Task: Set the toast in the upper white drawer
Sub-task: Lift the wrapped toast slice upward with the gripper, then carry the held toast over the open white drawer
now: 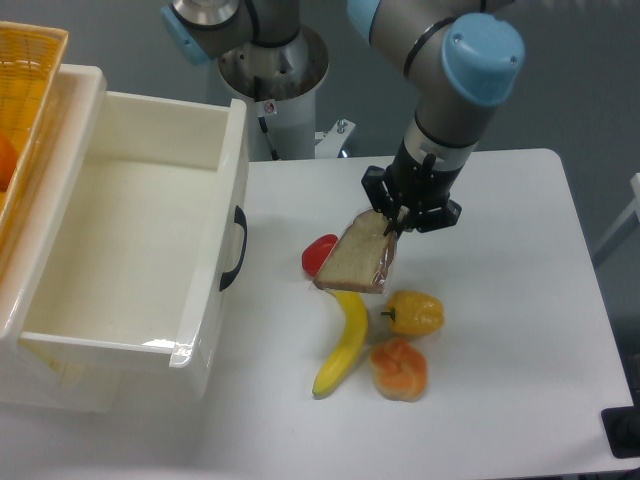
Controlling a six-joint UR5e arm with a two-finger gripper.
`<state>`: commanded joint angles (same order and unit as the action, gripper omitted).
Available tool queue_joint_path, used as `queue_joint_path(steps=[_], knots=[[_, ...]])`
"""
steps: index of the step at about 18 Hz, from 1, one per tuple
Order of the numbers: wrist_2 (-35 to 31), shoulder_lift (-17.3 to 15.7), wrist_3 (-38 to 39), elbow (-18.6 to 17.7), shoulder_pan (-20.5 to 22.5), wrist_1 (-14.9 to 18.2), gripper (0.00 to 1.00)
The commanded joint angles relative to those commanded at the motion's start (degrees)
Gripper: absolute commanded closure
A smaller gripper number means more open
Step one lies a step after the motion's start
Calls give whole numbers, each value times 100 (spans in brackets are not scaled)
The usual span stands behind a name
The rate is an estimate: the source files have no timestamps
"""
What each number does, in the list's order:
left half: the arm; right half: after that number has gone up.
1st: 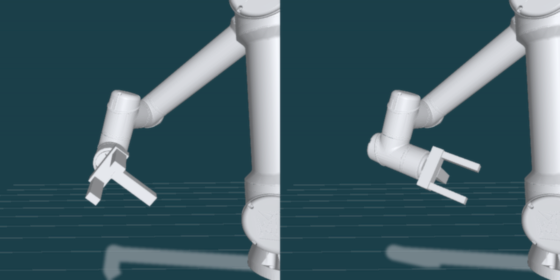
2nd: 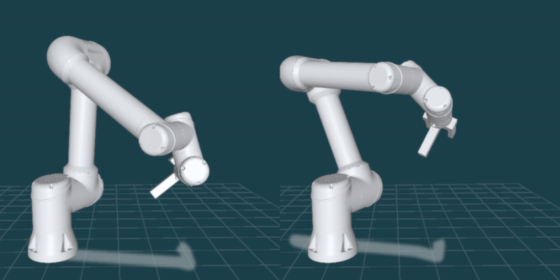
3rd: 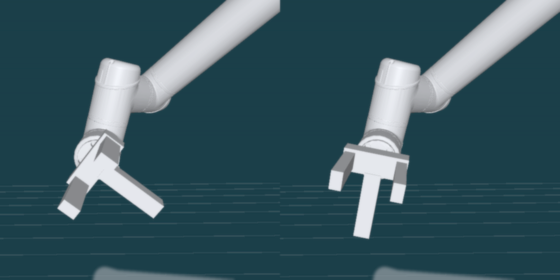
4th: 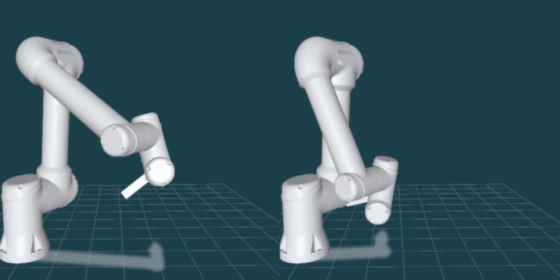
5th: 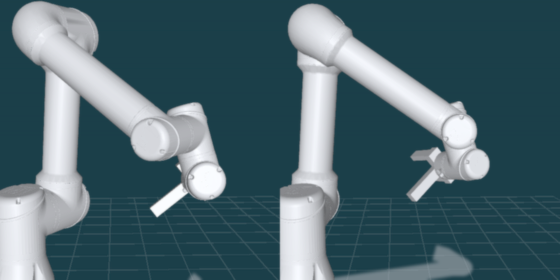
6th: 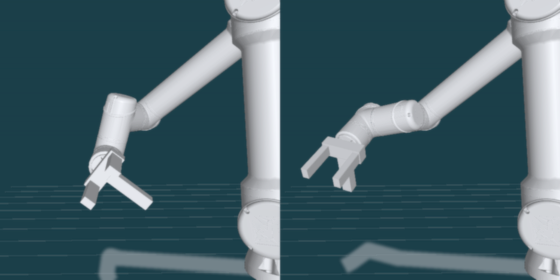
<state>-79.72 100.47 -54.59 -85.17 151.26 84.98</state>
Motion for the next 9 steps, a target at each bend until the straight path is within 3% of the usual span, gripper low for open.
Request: queue_joint_path(steps=[4,9], knots=[[342,-334,212,18,-9,149,100],[658,-633,536,219,35,747,100]])
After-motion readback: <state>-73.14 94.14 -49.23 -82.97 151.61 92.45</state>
